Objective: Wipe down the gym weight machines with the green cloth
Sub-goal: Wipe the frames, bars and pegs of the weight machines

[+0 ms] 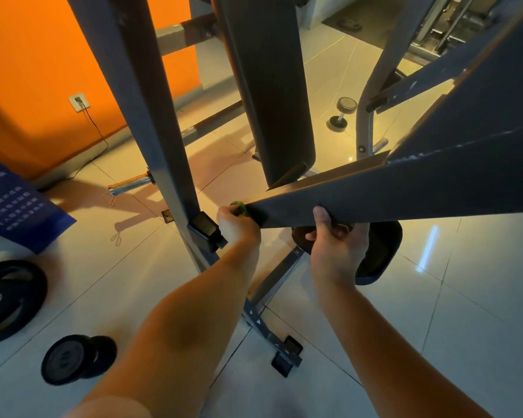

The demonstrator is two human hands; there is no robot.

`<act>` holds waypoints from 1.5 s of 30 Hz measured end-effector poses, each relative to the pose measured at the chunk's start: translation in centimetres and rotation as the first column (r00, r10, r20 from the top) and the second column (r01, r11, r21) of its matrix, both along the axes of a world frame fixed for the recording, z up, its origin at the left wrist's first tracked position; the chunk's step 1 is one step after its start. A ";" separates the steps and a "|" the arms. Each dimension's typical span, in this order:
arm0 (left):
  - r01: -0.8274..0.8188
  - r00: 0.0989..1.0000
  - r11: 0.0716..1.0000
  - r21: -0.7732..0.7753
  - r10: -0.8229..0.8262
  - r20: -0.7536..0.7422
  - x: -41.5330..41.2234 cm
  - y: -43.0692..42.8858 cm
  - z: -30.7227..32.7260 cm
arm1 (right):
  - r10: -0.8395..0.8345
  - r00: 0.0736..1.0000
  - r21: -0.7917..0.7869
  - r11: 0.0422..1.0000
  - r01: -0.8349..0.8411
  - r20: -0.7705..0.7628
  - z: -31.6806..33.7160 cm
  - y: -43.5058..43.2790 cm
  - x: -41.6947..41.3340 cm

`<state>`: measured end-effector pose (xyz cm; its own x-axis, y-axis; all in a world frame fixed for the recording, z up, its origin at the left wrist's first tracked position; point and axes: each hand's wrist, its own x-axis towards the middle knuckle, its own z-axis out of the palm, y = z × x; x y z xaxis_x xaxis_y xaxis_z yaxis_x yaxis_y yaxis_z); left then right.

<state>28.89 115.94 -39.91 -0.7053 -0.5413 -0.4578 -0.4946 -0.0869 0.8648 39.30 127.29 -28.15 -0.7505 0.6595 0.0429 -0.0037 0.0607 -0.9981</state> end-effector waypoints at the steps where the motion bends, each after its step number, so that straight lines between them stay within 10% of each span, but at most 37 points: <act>1: -0.021 1.000 1.000 0.012 0.021 -0.002 0.1 0.0 0.1 | 0.006 1.000 -0.012 1.000 -0.006 0.005 0.0 0.0 0.0; 14: 0.065 0.995 0.993 0.094 -0.058 -0.080 5.8 2.3 1.3 | 0.022 0.995 0.000 1.000 -0.023 0.095 0.7 0.0 0.3; 29: 0.365 0.931 0.856 -0.365 -0.336 0.142 0.2 0.4 4.0 | 0.016 0.994 -0.028 1.000 -0.013 0.106 1.6 0.5 0.1; 35: 0.407 0.913 0.896 -0.175 -0.402 0.067 7.2 1.7 1.0 | 0.039 0.993 -0.052 0.998 -0.034 0.109 1.8 -0.1 1.0; 45: 0.480 0.850 0.840 -0.252 -0.517 -0.105 10.2 -4.2 11.3 | 0.154 0.886 -0.076 0.988 -0.135 0.437 4.5 -1.7 3.3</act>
